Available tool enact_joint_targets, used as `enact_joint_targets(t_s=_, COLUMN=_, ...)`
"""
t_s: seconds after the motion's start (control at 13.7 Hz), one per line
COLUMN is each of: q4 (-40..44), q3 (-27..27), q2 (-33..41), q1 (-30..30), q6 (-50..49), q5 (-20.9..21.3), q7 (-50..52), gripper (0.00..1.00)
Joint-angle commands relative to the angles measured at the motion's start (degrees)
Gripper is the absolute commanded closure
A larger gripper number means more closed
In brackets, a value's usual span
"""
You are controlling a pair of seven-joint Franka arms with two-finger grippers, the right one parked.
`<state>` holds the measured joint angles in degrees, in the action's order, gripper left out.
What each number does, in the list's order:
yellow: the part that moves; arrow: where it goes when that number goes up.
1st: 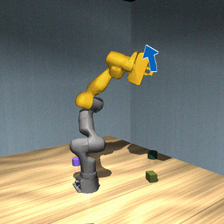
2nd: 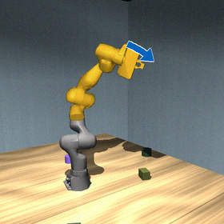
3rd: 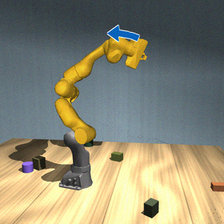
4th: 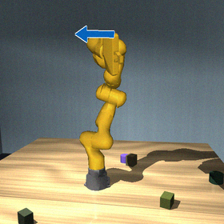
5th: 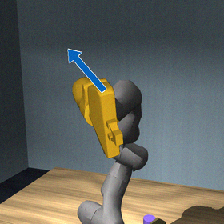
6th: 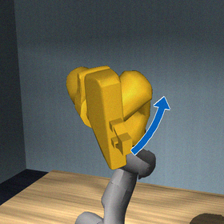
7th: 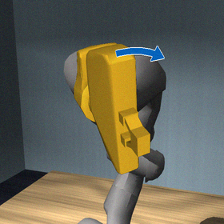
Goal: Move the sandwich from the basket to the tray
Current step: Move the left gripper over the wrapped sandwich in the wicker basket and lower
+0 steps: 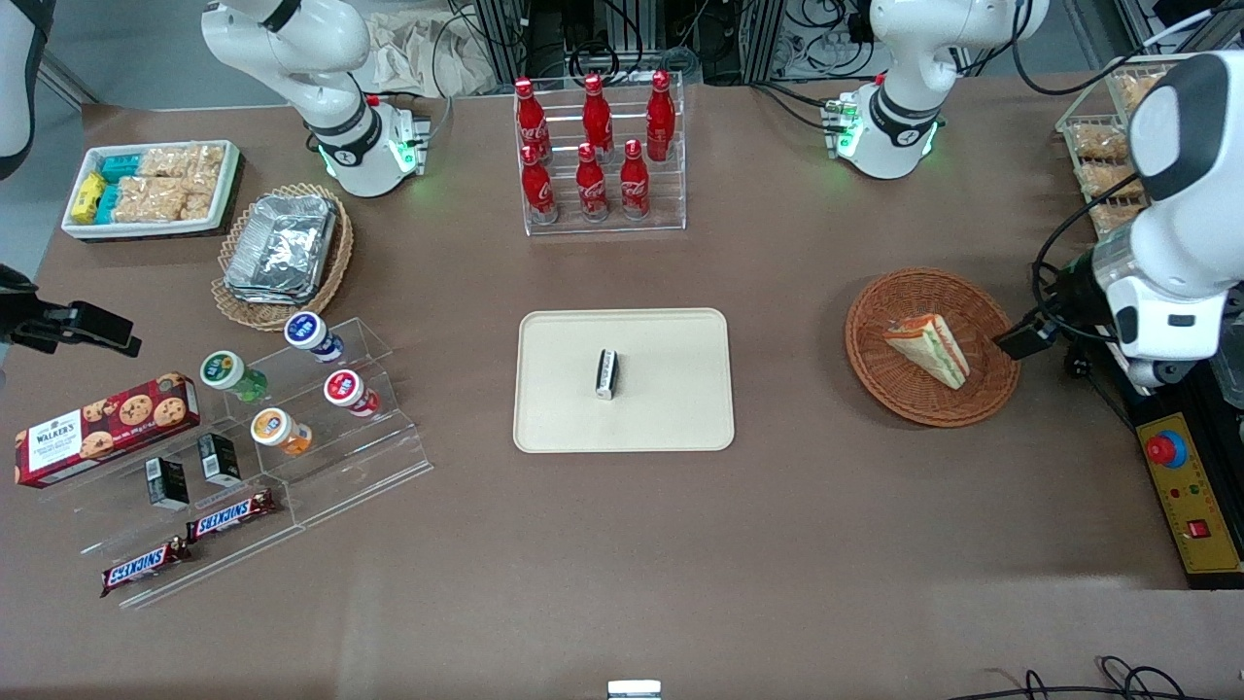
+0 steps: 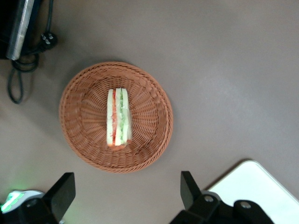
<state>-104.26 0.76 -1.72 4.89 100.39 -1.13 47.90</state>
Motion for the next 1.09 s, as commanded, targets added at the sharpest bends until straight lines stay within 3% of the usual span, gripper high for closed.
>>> enact_joint_targets(t_s=0.0, q4=-16.80, q3=-0.50, q2=8.74, q1=-0.49, q6=11.89, q5=-0.10, q7=2.11, gripper=0.00)
enact_joint_targets(t_s=0.15, q4=-24.55, q3=-0.41, q2=11.38, q1=-0.58, q6=19.64, q5=0.07, q7=2.11, gripper=0.00)
enact_joint_targets(t_s=0.36, q4=-29.22, q3=-0.50, q2=11.57, q1=-0.58, q6=25.36, q5=0.08, q7=2.11, gripper=0.01)
enact_joint_targets(t_s=0.66, q4=-40.03, q3=-0.50, q2=11.57, q1=-0.50, q6=40.81, q5=0.16, q7=1.50, gripper=0.01)
enact_joint_targets(t_s=1.02, q4=-45.76, q3=-0.68, q2=9.03, q1=-0.49, q6=49.63, q5=0.16, q7=0.36, gripper=0.01)
